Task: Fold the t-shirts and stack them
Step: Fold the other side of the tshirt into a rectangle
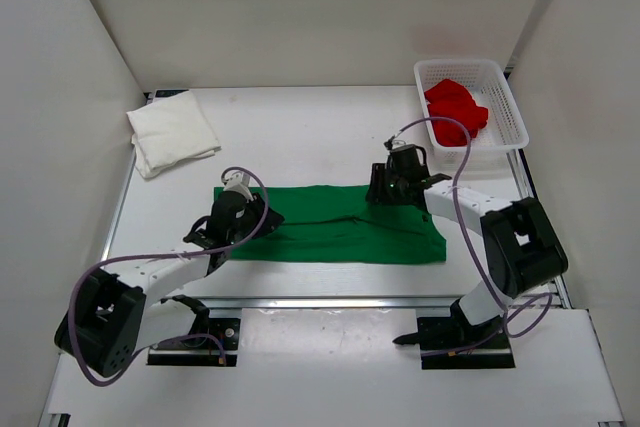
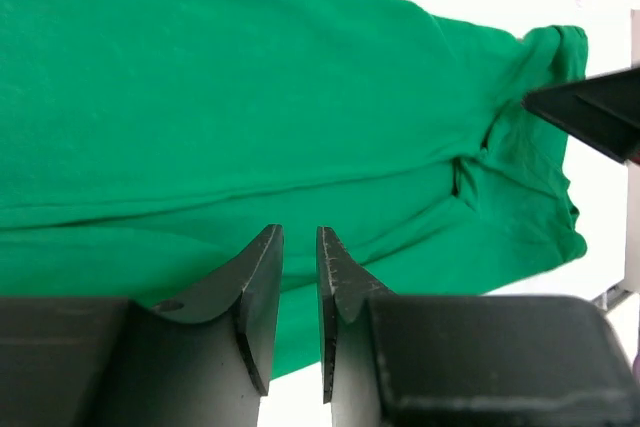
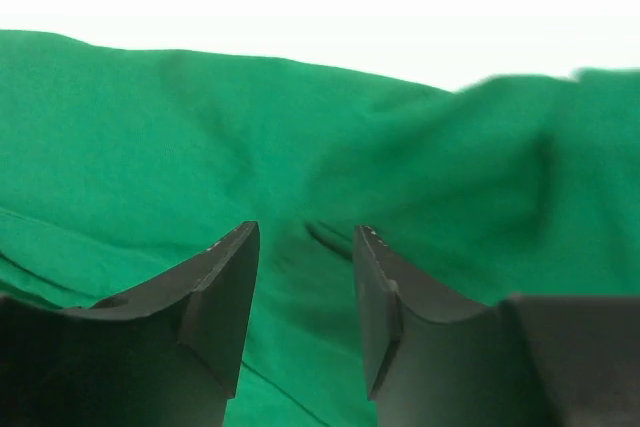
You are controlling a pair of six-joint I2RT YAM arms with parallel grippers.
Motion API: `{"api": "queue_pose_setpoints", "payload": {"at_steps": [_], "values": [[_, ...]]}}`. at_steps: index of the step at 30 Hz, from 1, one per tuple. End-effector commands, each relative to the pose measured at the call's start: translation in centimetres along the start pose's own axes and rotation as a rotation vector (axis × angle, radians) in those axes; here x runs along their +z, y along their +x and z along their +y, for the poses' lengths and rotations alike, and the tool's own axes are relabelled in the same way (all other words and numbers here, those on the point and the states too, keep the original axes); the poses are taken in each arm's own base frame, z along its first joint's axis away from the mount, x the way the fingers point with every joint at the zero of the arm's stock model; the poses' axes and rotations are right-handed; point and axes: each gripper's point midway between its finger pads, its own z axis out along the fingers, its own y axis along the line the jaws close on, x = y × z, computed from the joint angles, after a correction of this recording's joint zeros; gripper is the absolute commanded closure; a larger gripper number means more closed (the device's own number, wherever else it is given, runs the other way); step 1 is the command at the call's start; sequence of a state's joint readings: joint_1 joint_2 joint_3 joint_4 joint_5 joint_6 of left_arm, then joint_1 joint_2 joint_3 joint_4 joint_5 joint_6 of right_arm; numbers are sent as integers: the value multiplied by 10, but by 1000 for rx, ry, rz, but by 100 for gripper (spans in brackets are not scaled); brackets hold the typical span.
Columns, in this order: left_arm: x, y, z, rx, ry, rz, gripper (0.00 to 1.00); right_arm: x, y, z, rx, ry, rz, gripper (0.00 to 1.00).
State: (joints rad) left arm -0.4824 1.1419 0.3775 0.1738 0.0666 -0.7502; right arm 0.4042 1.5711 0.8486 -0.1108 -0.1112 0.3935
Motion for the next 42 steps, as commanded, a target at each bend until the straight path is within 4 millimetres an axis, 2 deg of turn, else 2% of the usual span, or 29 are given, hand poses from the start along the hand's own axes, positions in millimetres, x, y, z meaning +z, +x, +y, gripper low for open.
{"api": "queue_pose_setpoints", "payload": {"at_steps": [1, 2, 3, 4, 5, 6, 7, 8, 9, 12, 18, 19, 21, 23, 24, 25, 27, 30, 32, 33, 34, 35, 36, 37, 38, 40, 41, 42], "values": [[-1, -3, -17, -11, 81, -38, 69, 6, -20, 10, -51, 15, -52, 60], [-1, -3, -14, -13, 74, -40, 69, 7, -17, 12, -66, 11, -45, 63], [-2, -1, -14, -10, 74, -39, 69, 7, -12, 10, -59, 22, -31, 72], [-2, -2, -12, -13, 71, -41, 68, 7, -13, 9, -68, 43, -35, 76], [-2, 0, -9, -20, 67, -40, 69, 6, -13, 6, -72, 57, -37, 77], [-4, -1, -7, -29, 70, -43, 68, 6, -13, 7, -82, 57, -43, 82], [-5, 2, -4, -34, 71, -38, 69, 5, -10, 5, -78, 67, -31, 91], [-5, -3, -6, -27, 72, -55, 68, 4, -12, 7, -75, 61, -32, 94], [-7, -6, -8, -31, 76, -63, 69, 0, -13, 1, -70, 99, -42, 100], [-9, -8, -9, -33, 83, -72, 68, -12, -4, 7, -65, 103, -48, 100], [-10, -10, -12, -43, 97, -73, 67, -40, 42, 21, -84, 101, -1, 100], [-11, -11, -15, -41, 105, -79, 68, -47, 40, 23, -79, 93, -20, 100], [-11, -11, -18, -39, 116, -80, 68, -51, 68, 20, -63, 87, 29, 99], [-10, -11, -18, -48, 114, -79, 68, -61, 73, 31, -45, 28, 9, 100], [-10, -11, -19, -47, 118, -79, 68, -61, 86, 37, -28, -16, 41, 100], [-9, -10, -17, -49, 115, -76, 68, -65, 92, 38, -5, -39, 38, 97], [-9, -14, -17, -51, 116, -84, 67, -72, 101, 55, 0, -117, 40, 87], [-10, -21, -21, -56, 128, -99, 67, -86, 99, 65, -14, -173, 47, 78], [-10, -22, -23, -56, 131, -100, 67, -98, 78, 65, -40, -165, -12, 78], [-9, -23, -21, -59, 121, -107, 67, -99, 65, 51, -15, -117, -51, 79], [-9, -24, -27, -53, 136, -107, 67, -99, 48, 38, 3, -87, -100, 80], [-7, -28, -31, -45, 140, -112, 67, -98, 43, 31, 15, -80, -111, 81], [-2, -23, -30, -36, 126, -93, 67, -95, 32, 11, 61, -45, -134, 86], [1, -26, -32, -23, 119, -95, 67, -88, 29, -8, 99, -5, -133, 89], [7, -30, -34, -11, 113, -87, 67, -79, 36, -19, 112, 20, -100, 93], [18, -25, -27, -21, 97, -40, 67, -70, 36, -51, 163, 102, -118, 97], [20, -27, -29, -28, 105, -37, 67, -66, 43, -62, 197, 113, -102, 100], [24, -28, -23, -38, 90, -33, 67, -66, 32, -60, 203, 76, -135, 100]]}}
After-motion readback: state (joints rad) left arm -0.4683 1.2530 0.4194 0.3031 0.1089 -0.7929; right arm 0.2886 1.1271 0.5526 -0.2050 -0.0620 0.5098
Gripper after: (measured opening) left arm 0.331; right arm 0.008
